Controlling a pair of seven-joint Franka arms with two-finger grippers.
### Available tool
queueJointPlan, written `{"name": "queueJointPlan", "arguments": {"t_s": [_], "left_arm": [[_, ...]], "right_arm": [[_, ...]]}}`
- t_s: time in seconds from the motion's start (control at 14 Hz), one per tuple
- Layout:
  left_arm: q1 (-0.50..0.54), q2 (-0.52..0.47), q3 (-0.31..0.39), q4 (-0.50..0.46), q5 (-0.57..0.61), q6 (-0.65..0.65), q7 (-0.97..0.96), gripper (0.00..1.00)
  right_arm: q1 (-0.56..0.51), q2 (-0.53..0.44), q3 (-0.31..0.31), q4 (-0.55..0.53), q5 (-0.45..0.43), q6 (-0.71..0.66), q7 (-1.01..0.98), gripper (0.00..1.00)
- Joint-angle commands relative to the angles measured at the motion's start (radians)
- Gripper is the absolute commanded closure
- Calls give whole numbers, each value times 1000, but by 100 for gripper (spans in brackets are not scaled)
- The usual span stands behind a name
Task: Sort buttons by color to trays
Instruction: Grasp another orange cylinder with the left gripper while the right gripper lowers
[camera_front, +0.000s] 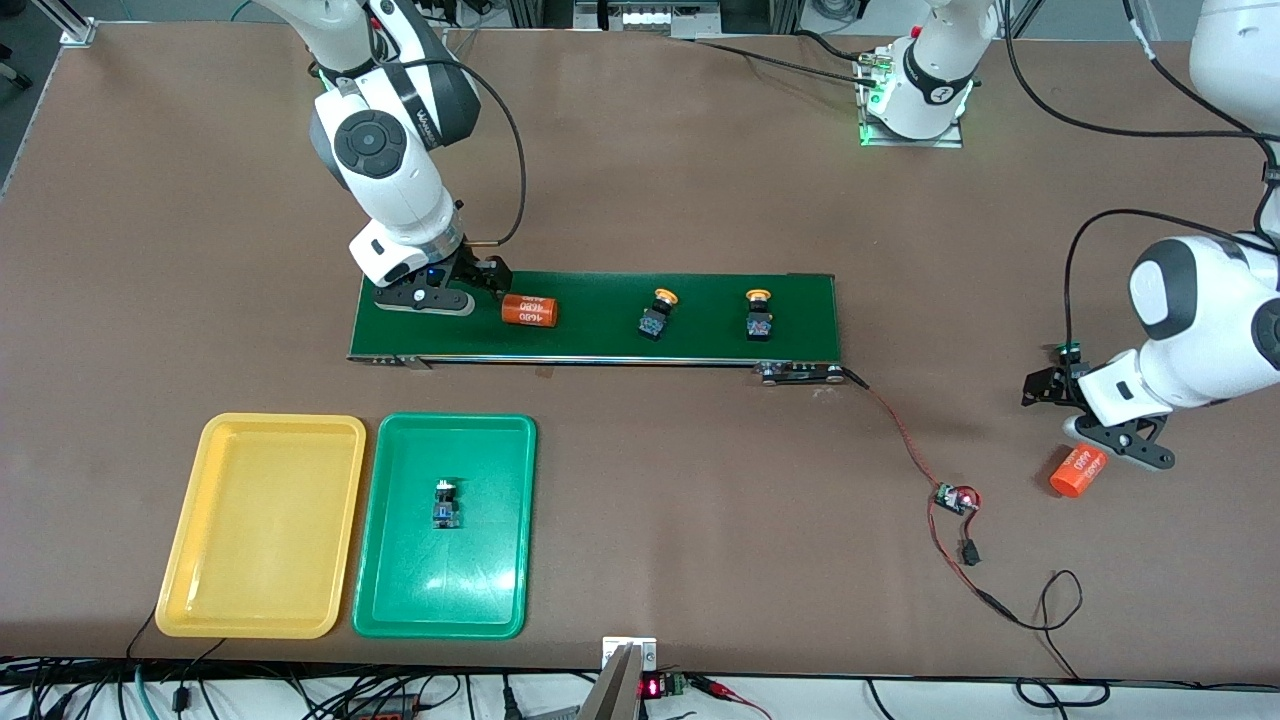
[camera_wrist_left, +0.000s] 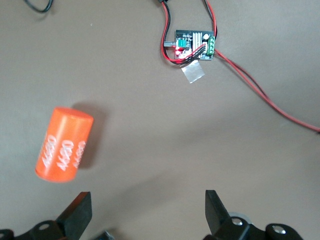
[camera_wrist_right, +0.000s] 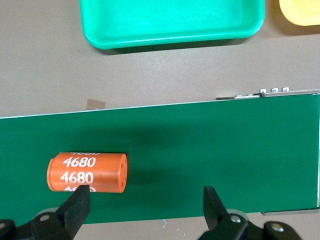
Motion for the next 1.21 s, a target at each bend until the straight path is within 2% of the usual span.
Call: {"name": "queueJointPlan", "arguments": {"t_s": [0.0, 0.21, 0.36, 0.57, 0.93, 1.14], "left_arm": [[20, 106, -10, 95, 17, 2, 203, 0], [28, 145, -6, 103, 78, 123, 423, 0], [57, 166, -6, 121, 82, 130, 480, 0], [68, 203, -6, 200, 78, 134, 622, 0], [94, 266, -6, 197, 73, 182, 630, 0], [95, 268, -6, 192, 78, 191, 632, 0]], "right_arm": [[27, 36, 6, 36, 5, -9, 18, 0], [67, 88, 7, 83, 10, -11, 20, 0], [106, 122, 6, 106, 11, -9, 58, 0], [149, 154, 6, 146, 11, -9, 86, 0], [183, 154, 6, 148, 11, -9, 149, 0], [192, 183, 6, 181, 13, -7, 184, 0]]}}
